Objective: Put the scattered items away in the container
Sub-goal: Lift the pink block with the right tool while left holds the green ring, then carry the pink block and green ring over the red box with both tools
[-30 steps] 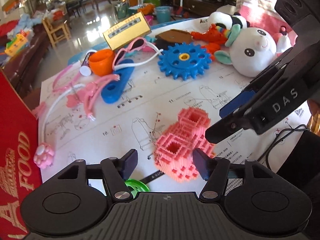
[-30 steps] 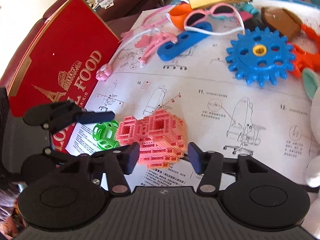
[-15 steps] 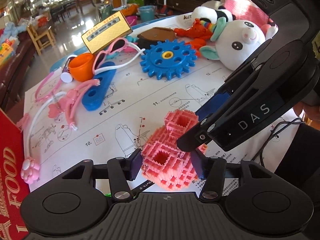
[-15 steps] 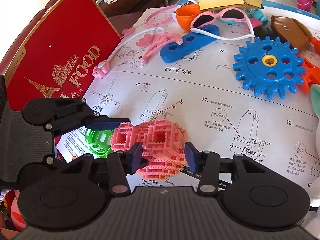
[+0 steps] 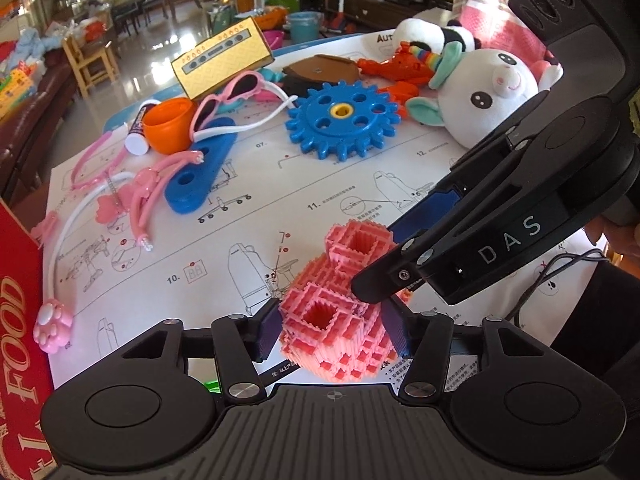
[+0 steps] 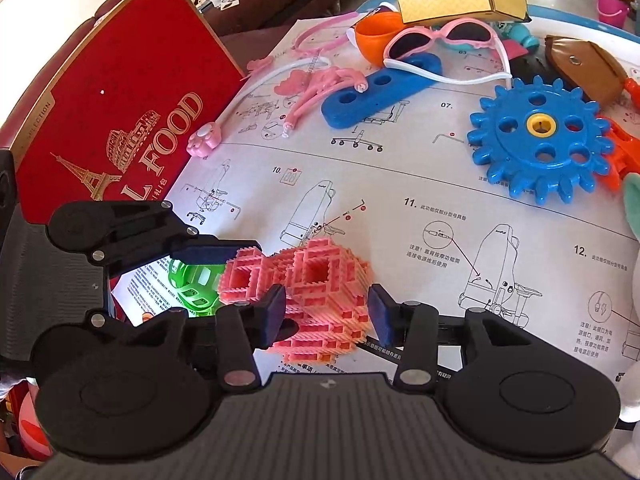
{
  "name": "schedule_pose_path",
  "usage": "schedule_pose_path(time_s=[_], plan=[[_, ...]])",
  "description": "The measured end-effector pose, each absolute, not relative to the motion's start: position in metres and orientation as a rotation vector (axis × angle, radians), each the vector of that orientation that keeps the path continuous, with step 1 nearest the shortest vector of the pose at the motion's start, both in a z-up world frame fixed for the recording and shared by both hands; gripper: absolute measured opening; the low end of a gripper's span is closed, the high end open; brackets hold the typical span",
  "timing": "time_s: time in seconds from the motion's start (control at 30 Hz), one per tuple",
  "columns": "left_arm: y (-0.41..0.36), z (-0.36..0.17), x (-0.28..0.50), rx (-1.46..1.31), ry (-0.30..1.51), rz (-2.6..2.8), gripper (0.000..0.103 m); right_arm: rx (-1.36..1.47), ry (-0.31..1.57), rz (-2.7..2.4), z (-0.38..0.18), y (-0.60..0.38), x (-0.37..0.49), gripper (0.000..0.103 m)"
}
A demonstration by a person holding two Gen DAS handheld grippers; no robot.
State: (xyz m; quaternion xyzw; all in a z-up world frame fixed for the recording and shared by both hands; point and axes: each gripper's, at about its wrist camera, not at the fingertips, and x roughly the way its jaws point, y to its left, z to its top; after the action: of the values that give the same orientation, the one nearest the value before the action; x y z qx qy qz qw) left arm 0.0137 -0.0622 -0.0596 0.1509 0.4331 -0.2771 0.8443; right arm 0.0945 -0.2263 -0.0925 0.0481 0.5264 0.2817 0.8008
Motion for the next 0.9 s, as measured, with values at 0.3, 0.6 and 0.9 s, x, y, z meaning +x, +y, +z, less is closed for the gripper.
schedule_pose_path(time_s=[0.3,0.6,0.9], plan=[[-0.064,-0.054,0.013,0.29,0.939,-0.546,0.049,0.086,1.131,0.574,-0.087,-0.223,0.092,0.046],[-0.063,-0.051,0.008,0.258,0.942,-0.553,0.045,0.103,1.142,0.564,-0.083,-0.226,0.089,0.039],[-0.059,-0.05,0.001,0.257,0.932,-0.556,0.043,0.088,1.139,0.592,-0.082,-0.227,0.086,0.028]])
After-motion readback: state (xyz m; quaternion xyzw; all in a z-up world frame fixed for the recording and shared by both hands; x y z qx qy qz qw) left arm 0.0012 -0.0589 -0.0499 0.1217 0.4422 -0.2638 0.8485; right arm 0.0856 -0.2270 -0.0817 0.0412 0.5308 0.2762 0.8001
